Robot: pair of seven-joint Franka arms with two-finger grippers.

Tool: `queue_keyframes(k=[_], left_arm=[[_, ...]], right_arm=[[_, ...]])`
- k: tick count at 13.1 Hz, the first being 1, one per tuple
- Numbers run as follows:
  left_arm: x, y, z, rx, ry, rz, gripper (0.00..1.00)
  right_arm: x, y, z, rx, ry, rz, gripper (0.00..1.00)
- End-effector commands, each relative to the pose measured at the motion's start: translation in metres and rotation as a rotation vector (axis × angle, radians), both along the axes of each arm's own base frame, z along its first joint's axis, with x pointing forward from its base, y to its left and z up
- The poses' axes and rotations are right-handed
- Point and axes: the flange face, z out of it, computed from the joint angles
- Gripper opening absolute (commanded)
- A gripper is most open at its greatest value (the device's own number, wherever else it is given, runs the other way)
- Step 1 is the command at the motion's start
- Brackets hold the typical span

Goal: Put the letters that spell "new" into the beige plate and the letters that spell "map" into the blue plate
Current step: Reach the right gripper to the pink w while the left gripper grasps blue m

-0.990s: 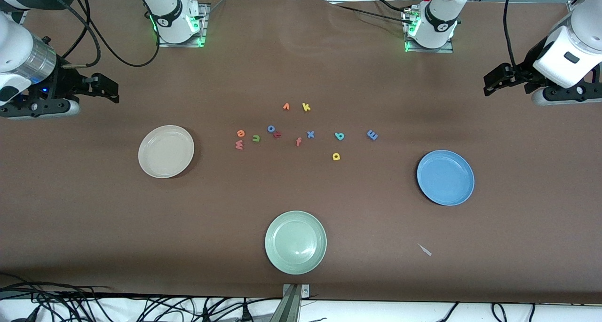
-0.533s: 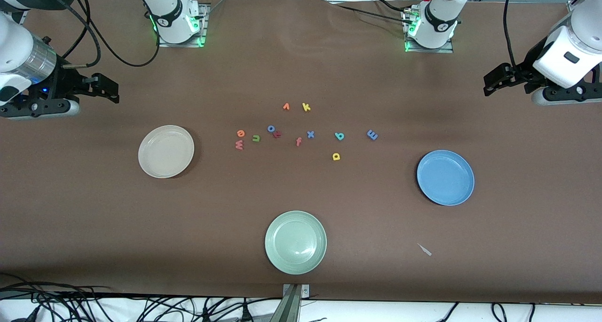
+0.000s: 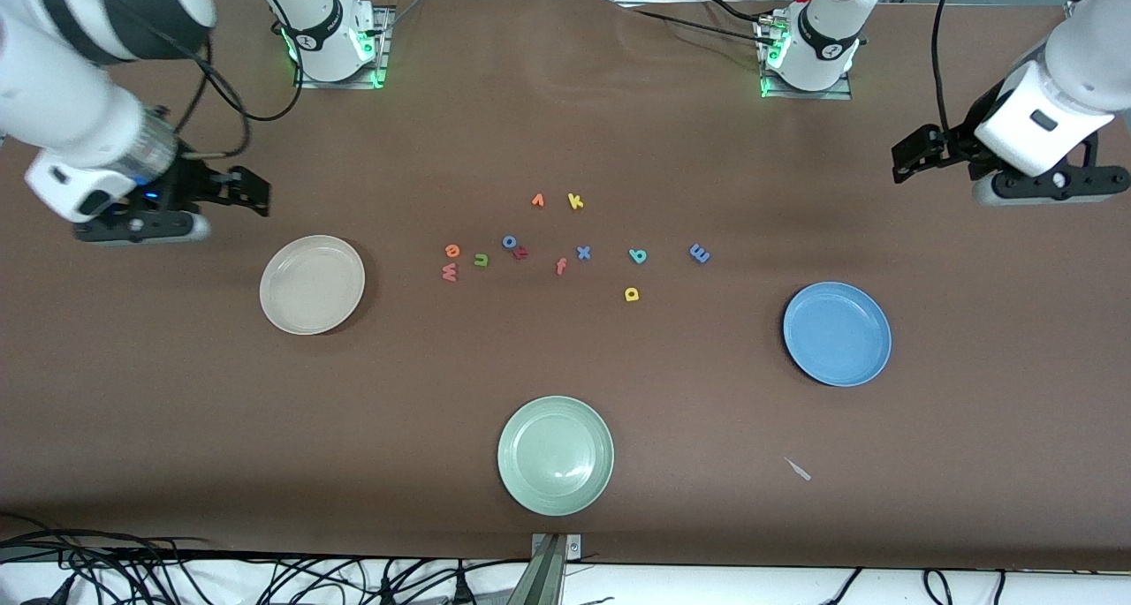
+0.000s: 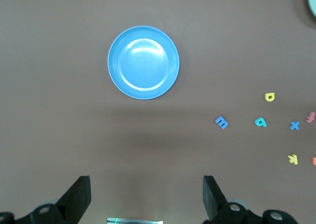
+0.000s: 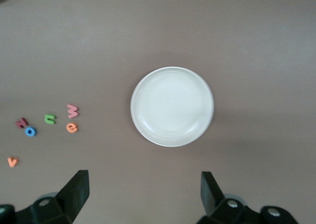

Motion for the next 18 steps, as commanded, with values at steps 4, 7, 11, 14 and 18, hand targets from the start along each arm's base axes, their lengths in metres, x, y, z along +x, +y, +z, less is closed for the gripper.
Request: queue_keyframes(k=[4,7,11,14,18], left_arm=[[0.027,-0.082,-0.096,0.015,0.133,0.161,1.0],[0.031,-0.117,-0.154,0.026,0.144,0.274,1.0],[0.012,-0.139,-0.225,0.028,0.105,0.432,1.0],[-0.016,-0.162,-0.28,0.017,0.067,0.501,1.0],[-0.037,-0.18,-0.351,0.001,0.051,0.571,0.94]], right_arm=[[-0.039,0.079,-0.085,0.008,-0.042,-0.102,1.0],[-0.053,0.108,-0.135,0.007,-0.04,-0.163,1.0],[-0.073,0.14,-0.204,-0.008,-0.073,-0.198,1.0],[-0.08,0.157,-0.235,0.014,-0.084,-0.199,1.0],[-0.092,0.177,-0.266,0.031,-0.076,-0.198,1.0]])
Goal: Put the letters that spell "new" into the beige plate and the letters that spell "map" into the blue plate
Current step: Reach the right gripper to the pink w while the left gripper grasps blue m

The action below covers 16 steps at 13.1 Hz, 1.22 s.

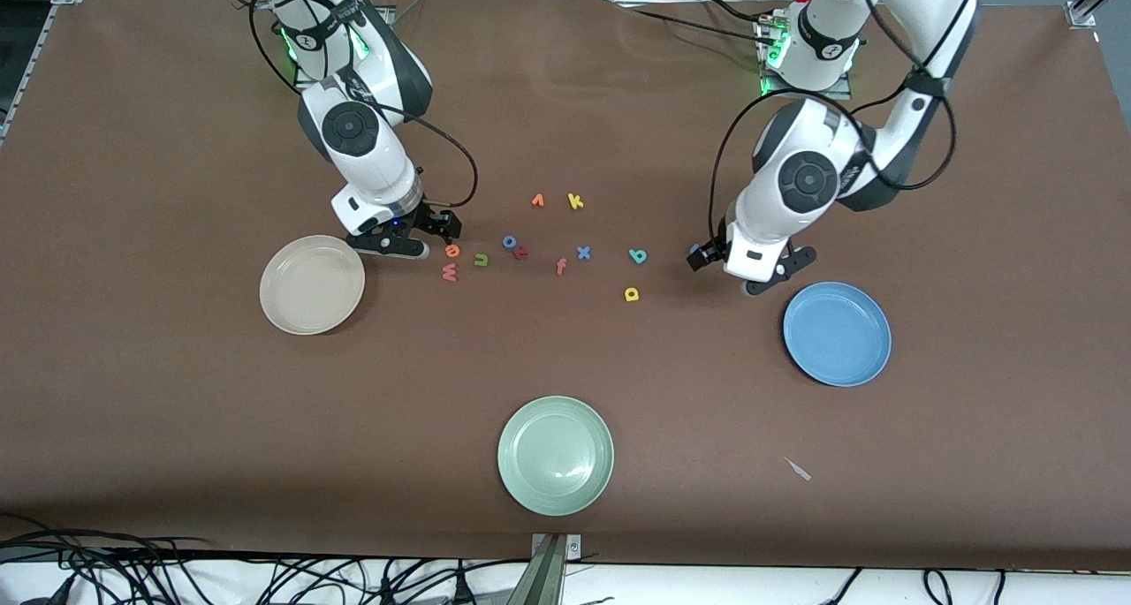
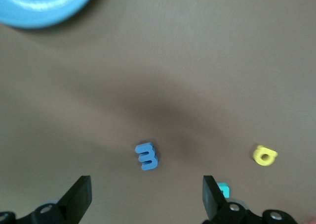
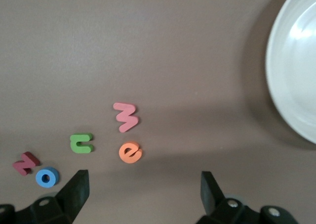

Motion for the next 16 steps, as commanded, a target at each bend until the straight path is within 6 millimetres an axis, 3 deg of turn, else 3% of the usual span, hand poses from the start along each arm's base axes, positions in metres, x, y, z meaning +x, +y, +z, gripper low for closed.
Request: queue_keyframes(k=[1,3,6,9,12,16], left_arm=[[-0.006,-0.009,-0.036,-0.015,0.011,0.052,0.93],[-0.016,-0.015,-0.059,-0.004,0.024,0.064,0.82],[-0.022,-0.013,-0.078,0.008,0.037,0.06,0.7],[-0.025,-0.012,-0.09,0.016,0.051,0.051,0.44],[-0.021,-0.012,-0.085,0.018,0.044,0.047,0.03],[-0.004,-0.01,-0.055,0.05,0.075,0.043,0.0]], right_arm=[[-0.012,0.018,-0.025,-0.008,-0.018,0.0,1.0],[-0.015,0.021,-0.045,-0.042,-0.034,0.013,1.0],[-0.017,0.023,-0.059,-0.068,-0.043,0.011,1.0],[-0.017,0.025,-0.065,-0.045,-0.051,0.004,0.98],[-0.018,0.027,-0.072,-0.029,-0.05,-0.001,0.89],[-0.018,0.027,-0.076,-0.019,-0.052,-0.001,0.77]])
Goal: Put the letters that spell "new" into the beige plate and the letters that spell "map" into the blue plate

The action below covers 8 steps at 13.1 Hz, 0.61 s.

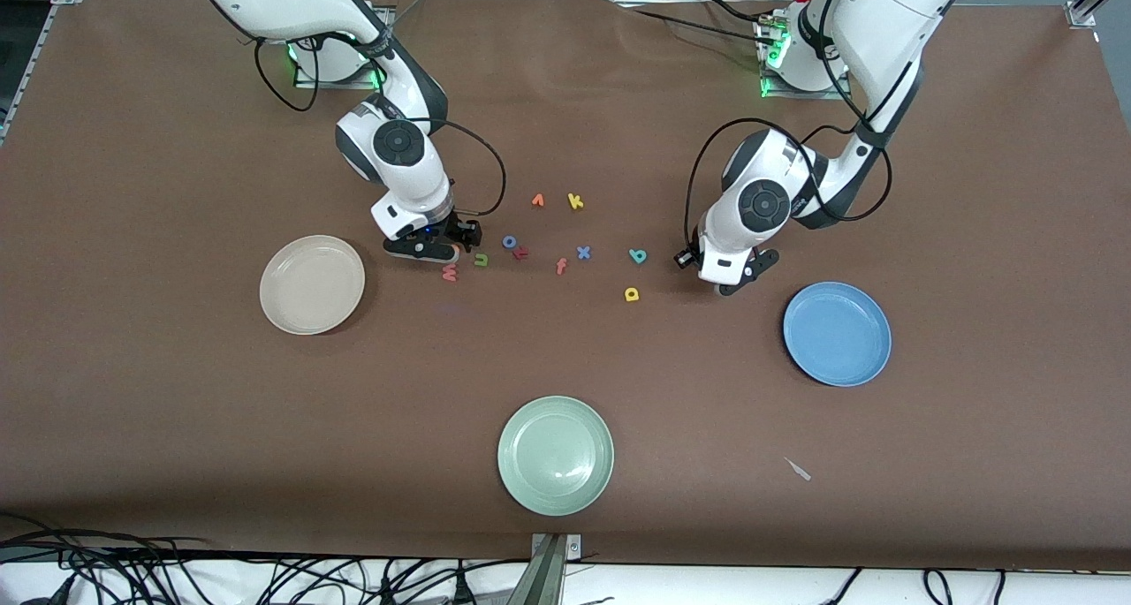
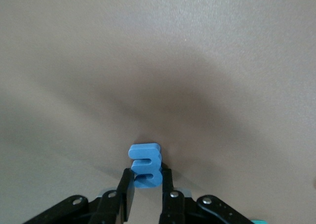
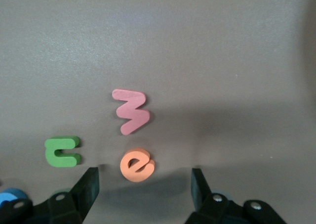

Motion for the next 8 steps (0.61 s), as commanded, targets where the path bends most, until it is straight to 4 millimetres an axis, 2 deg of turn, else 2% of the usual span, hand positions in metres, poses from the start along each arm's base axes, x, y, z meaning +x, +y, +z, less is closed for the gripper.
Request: queue_keyframes(k=[1,3,5,8], left_arm=[[0.022,-0.001,0.04,0.051,0.02,-0.012,0.0],[0.04,0.003,0.062,0.108,0.023,-0.061,0.0],[0.05,0.009,0.072,0.181,-0.02,-0.133,0.0],[0.081,0.045,0.086,0.206,-0.078,-0.263,0.0]], right_arm=[[0.003,0.002,-0.004,0.006,-0.015,-0.004,0.72],[0.002,0.003,-0.004,0.008,-0.016,-0.003,0.58],[0.003,0.002,-0.004,0.005,-0.019,0.002,0.49],[0.003,0.001,-0.004,0.005,-0.019,0.0,0.26]])
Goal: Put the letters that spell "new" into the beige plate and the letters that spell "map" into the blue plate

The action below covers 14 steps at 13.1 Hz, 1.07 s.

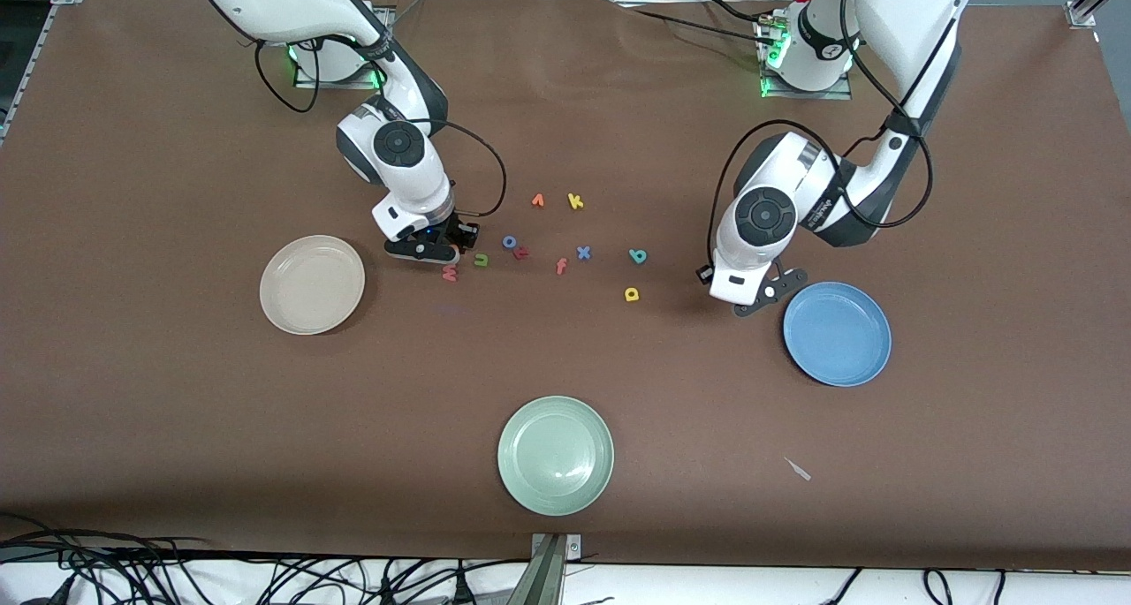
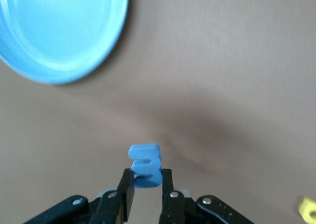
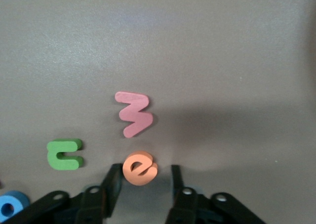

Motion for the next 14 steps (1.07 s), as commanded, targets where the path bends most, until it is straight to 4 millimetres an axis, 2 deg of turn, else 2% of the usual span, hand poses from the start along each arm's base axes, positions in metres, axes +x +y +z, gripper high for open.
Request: queue_keyframes(k=[1,2,4,7,8,9,10,11,13,14], left_arm=[[0.031,0.042,0.016,-0.002,-0.009,-0.123,0.0],[0.039,0.057,0.017,-0.017,-0.001,-0.176,0.0],[0.057,0.098,0.009,-0.031,0.016,-0.248,0.0],[0.082,0.159,-0.025,-0.036,0.038,-0.278,0.0],[0.09,0.168,-0.043,-0.027,0.03,-0.311,0.0],[0.094,0.182,-0.052,-0.021,0.018,-0.318,0.0],[0.094,0.186,-0.056,-0.025,0.023,-0.329,0.0],[0.094,0.186,-0.056,-0.03,0.024,-0.333,0.05],[0.097,0.191,-0.052,-0.035,0.018,-0.334,1.0],[0.099,0.188,-0.046,-0.047,0.015,-0.365,1.0]], right_arm=[[0.002,0.0,-0.004,0.0,-0.01,-0.003,0.17],[0.002,-0.001,-0.003,-0.002,-0.011,0.001,0.13],[0.006,-0.003,0.003,-0.004,-0.022,0.012,0.13],[0.025,-0.018,0.033,-0.08,-0.022,0.059,0.13],[0.036,-0.032,0.046,-0.128,-0.007,0.07,0.13],[0.043,-0.041,0.056,-0.148,-0.002,0.094,0.13],[0.049,-0.052,0.064,-0.162,-0.002,0.119,0.13],[0.055,-0.067,0.07,-0.176,-0.004,0.143,0.13],[0.07,-0.111,0.077,-0.212,0.016,0.201,0.13],[0.075,-0.135,0.082,-0.212,0.032,0.228,0.14]])
